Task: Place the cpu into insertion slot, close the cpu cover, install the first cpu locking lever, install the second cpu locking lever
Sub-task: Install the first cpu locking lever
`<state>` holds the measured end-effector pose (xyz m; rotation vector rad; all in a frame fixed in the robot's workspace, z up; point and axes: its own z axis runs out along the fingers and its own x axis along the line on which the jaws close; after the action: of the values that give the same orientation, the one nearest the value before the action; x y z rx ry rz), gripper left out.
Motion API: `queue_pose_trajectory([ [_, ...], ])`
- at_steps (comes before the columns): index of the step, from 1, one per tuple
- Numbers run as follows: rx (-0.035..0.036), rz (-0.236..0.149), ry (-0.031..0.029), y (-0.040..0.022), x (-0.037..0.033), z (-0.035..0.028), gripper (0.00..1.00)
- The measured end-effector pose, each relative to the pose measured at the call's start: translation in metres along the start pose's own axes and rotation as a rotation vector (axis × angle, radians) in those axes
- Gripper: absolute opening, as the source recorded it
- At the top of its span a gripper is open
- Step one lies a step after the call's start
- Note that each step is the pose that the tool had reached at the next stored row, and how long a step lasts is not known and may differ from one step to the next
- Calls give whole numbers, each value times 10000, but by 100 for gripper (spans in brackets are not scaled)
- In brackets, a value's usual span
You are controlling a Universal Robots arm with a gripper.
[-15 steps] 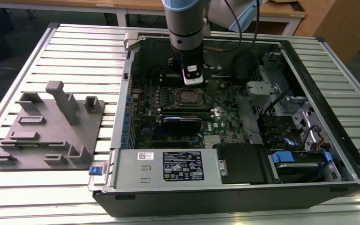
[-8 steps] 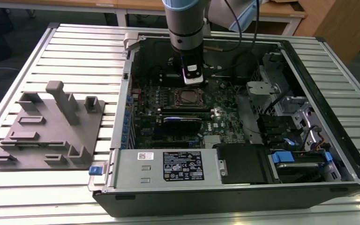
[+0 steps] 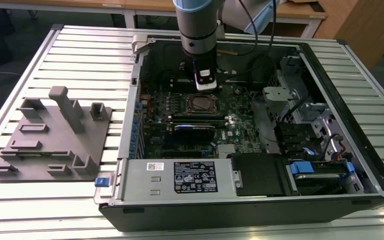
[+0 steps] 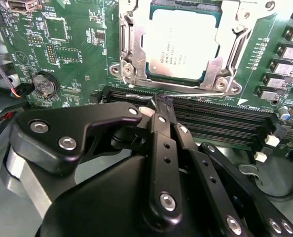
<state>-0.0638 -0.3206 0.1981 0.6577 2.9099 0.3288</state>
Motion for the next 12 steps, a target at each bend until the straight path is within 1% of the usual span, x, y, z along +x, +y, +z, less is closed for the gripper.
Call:
queue_pose_trajectory([
  [3, 34, -2, -17, -2, 1, 8, 11],
  [7, 101, -5, -50, -3, 1, 17, 11],
  [12, 106, -6, -53, -1, 1, 17, 11],
])
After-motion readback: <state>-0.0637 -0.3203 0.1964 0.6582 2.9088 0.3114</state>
